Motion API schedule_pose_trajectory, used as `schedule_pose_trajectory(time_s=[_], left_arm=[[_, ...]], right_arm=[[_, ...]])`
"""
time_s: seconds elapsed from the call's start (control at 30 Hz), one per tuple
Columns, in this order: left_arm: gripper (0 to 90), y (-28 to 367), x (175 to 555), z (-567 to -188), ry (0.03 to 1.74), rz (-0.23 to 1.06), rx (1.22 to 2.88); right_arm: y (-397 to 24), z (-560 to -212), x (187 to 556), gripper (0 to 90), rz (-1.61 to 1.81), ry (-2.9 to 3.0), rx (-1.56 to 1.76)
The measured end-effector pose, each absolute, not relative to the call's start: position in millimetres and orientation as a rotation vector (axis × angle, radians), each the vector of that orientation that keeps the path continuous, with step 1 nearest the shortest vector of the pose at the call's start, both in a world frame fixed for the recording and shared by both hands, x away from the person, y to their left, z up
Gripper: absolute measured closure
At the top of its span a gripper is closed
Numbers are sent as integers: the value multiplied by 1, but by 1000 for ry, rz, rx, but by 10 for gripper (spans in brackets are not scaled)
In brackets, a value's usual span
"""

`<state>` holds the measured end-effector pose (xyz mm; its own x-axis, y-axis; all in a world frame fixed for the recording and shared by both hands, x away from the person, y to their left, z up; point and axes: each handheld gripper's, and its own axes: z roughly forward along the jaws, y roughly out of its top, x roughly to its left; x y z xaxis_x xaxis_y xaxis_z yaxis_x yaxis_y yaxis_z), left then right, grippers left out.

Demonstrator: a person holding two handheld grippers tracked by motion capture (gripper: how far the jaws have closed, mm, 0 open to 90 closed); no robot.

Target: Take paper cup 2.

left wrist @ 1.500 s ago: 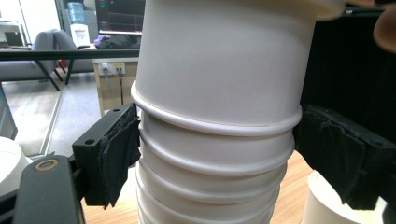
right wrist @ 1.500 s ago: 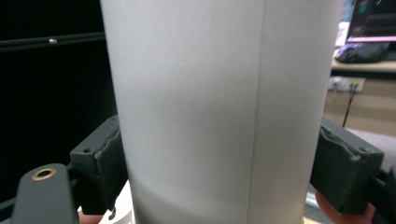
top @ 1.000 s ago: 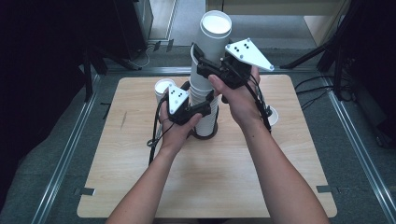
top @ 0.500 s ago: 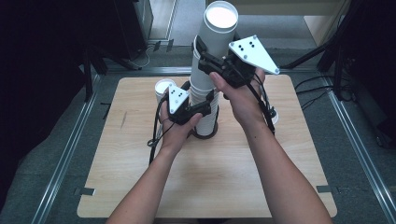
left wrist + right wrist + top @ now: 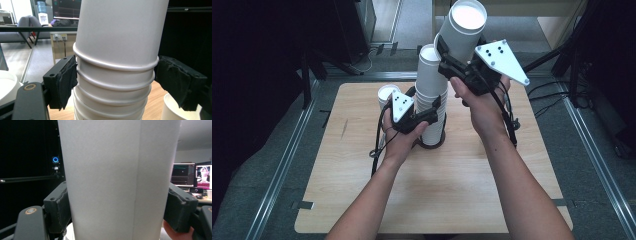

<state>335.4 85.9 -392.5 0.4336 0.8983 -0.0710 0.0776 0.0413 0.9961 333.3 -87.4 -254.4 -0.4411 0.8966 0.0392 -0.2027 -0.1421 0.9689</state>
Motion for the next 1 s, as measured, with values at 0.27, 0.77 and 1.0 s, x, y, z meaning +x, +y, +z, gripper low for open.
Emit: schedule_pose_trajectory(time_s=[0.27, 0.77, 1.0], left_arm=[[123, 89, 329, -391, 918, 779, 1400], [17, 95, 300, -395, 884, 727, 1404], [17, 102, 286, -400, 891, 706, 1394]], right_arm=[[-108, -262, 332, 206, 1669, 1274, 883], [-136, -291, 322, 204, 1600, 1281, 907], [-142, -312, 314, 204, 1572, 1313, 908]])
